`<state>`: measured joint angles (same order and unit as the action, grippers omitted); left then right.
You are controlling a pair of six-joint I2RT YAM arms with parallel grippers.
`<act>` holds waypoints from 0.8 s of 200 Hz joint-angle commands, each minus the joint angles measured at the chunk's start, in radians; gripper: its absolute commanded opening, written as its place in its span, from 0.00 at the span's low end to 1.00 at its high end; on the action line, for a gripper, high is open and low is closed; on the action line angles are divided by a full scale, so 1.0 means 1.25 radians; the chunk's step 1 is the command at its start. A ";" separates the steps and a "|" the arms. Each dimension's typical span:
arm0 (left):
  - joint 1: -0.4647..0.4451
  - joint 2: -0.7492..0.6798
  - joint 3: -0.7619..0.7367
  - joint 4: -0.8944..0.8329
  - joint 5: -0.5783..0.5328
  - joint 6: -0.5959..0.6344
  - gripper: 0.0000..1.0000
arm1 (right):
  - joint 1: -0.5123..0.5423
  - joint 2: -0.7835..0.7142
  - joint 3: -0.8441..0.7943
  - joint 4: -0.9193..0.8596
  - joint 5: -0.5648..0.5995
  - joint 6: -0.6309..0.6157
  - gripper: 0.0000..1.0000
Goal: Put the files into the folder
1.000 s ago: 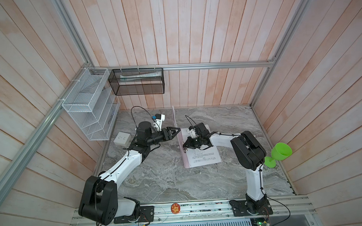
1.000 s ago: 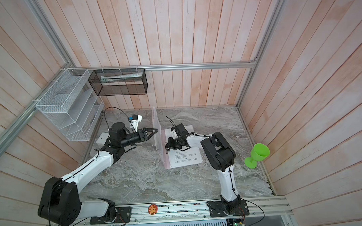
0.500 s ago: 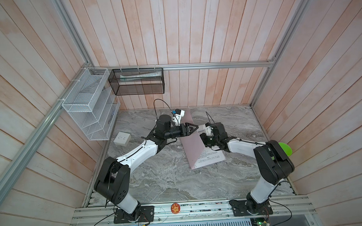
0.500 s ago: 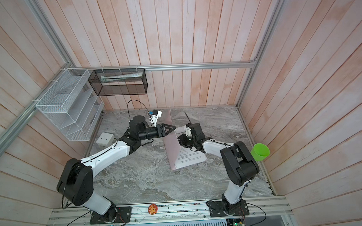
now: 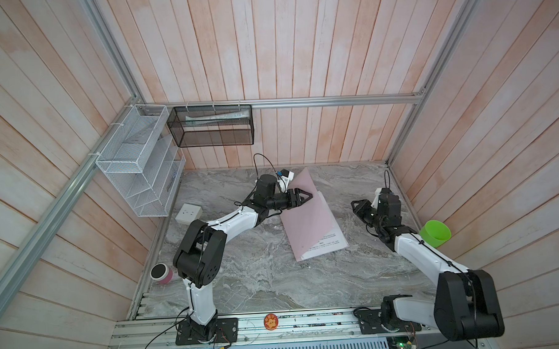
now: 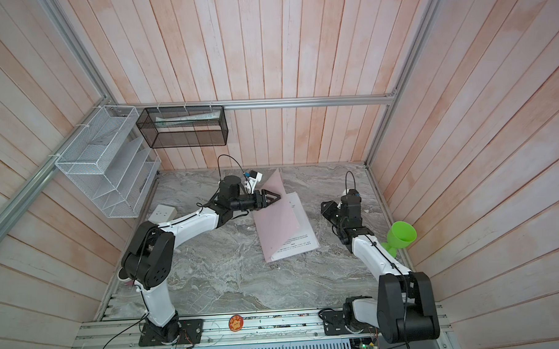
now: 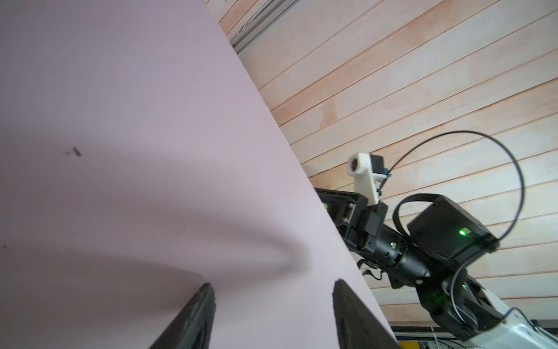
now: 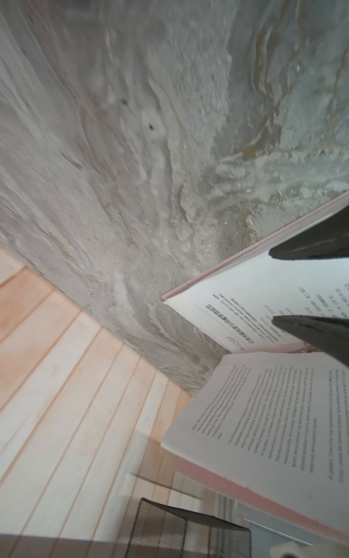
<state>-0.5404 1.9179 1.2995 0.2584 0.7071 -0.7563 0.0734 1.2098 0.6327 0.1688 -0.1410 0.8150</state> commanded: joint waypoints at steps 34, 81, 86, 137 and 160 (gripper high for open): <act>-0.010 0.083 0.015 0.025 -0.027 0.025 0.65 | -0.002 0.021 0.052 -0.058 0.073 -0.135 0.31; -0.014 0.109 -0.036 0.016 -0.085 0.078 0.67 | -0.001 0.173 0.122 -0.056 -0.068 -0.211 0.30; -0.014 0.110 -0.040 0.011 -0.091 0.084 0.67 | 0.000 0.193 0.132 -0.063 -0.079 -0.215 0.30; -0.012 0.124 -0.092 0.011 -0.112 0.110 0.67 | 0.001 0.331 0.205 -0.143 -0.115 -0.255 0.30; -0.007 0.143 -0.107 0.014 -0.107 0.113 0.67 | 0.002 0.372 0.204 -0.135 -0.135 -0.253 0.30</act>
<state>-0.5529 2.0529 1.1938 0.2699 0.5926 -0.6491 0.0734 1.6318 0.8631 0.0338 -0.2646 0.5224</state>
